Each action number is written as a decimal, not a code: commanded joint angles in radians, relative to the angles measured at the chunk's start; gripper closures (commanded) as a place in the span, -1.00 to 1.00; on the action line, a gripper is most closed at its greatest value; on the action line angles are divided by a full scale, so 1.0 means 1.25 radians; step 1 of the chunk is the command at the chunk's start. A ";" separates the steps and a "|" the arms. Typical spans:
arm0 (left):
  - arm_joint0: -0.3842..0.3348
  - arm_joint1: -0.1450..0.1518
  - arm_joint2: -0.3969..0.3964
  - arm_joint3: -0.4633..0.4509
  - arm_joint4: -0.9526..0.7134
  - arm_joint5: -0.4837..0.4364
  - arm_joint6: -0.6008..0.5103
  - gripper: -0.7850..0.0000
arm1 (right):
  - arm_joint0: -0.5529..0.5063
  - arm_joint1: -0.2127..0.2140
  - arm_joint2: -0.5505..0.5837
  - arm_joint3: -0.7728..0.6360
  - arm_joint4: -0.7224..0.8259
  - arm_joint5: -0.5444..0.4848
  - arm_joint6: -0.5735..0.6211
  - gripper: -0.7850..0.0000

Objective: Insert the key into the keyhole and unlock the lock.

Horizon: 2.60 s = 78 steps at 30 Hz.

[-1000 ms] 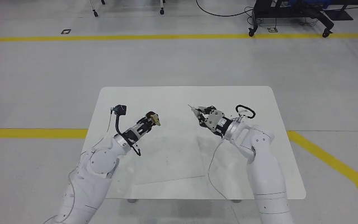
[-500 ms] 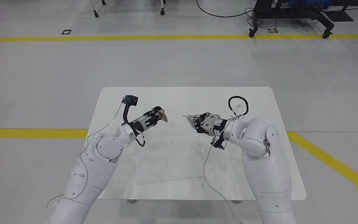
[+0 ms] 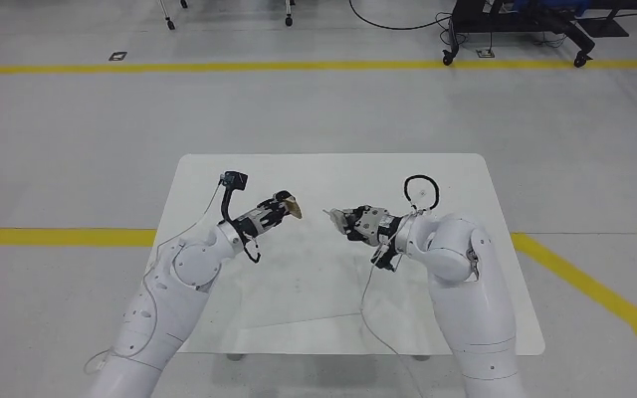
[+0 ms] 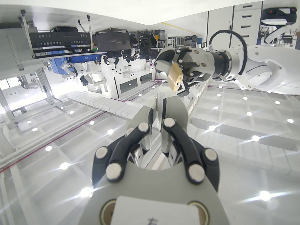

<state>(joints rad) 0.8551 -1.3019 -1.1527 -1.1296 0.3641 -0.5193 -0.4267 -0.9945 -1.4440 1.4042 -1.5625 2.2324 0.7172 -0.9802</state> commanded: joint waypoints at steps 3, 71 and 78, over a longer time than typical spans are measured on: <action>-0.013 0.002 -0.010 0.028 -0.042 -0.028 -0.032 1.00 | 0.093 0.016 -0.041 0.016 0.237 -0.174 -0.272 1.00; -0.215 -0.049 0.047 0.463 -0.952 0.186 -0.768 1.00 | 0.163 -0.096 0.093 0.226 0.672 -0.597 -0.445 1.00; -0.210 -0.050 0.043 0.460 -0.928 0.125 -0.744 1.00 | 0.157 -0.068 0.085 0.230 0.672 -0.659 -0.445 1.00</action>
<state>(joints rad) 0.5926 -1.3645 -1.0971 -0.5543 -0.8026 -0.3491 -1.3664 -0.7981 -1.5351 1.5148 -1.2743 3.0718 -0.0928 -1.5359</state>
